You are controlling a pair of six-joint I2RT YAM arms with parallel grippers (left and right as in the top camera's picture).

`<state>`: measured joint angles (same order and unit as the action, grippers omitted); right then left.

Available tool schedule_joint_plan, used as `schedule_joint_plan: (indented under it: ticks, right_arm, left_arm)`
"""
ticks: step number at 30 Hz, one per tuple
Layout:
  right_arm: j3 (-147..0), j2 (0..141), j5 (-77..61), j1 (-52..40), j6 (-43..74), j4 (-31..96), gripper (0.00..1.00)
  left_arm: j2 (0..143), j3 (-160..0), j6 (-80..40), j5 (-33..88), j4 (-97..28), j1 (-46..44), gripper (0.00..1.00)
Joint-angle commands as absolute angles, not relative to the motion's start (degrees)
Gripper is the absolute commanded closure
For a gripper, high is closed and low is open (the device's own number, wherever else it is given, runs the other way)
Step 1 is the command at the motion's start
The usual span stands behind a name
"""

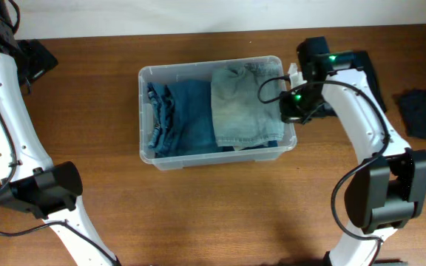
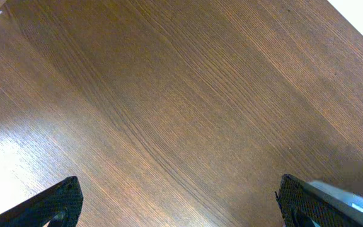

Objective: Pack container
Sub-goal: 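Raise the right gripper and move it right out of the container, then move the right gripper right over the black red-trimmed garment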

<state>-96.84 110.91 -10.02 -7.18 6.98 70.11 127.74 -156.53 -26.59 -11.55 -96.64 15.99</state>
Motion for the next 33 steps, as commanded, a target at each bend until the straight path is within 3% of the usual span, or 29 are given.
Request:
schedule_joint_plan:
  ticks: [1,18,21,22,26,33]
  right_arm:
    - [-96.42,111.18,-12.91,-9.89,13.08,68.71,0.96]
    - [-96.42,111.18,-12.88,-10.17,13.45,66.74,0.95]
    - [-96.55,111.15,-11.86,-10.11,10.98,66.59,0.7]
    - [-96.71,111.15,-10.92,-10.11,10.96,66.7,0.66]
    - [-98.26,110.83,-9.87,-10.11,10.96,67.42,0.53]
    - [-107.98,110.15,-5.72,-9.76,10.37,73.65,0.41]
  left_arm:
    - [126.82,-156.2,-26.89,-11.79,-96.68,16.14,0.01]
    - [126.85,-156.2,-26.89,-11.79,-96.68,16.14,0.01]
    - [126.82,-156.18,-26.89,-11.79,-96.68,16.14,0.01]
    - [126.85,-156.2,-26.89,-11.79,-96.68,16.14,0.01]
    - [126.82,-156.2,-26.89,-11.77,-96.71,16.14,0.01]
    - [126.85,-156.2,-26.89,-11.79,-96.71,16.14,0.01]
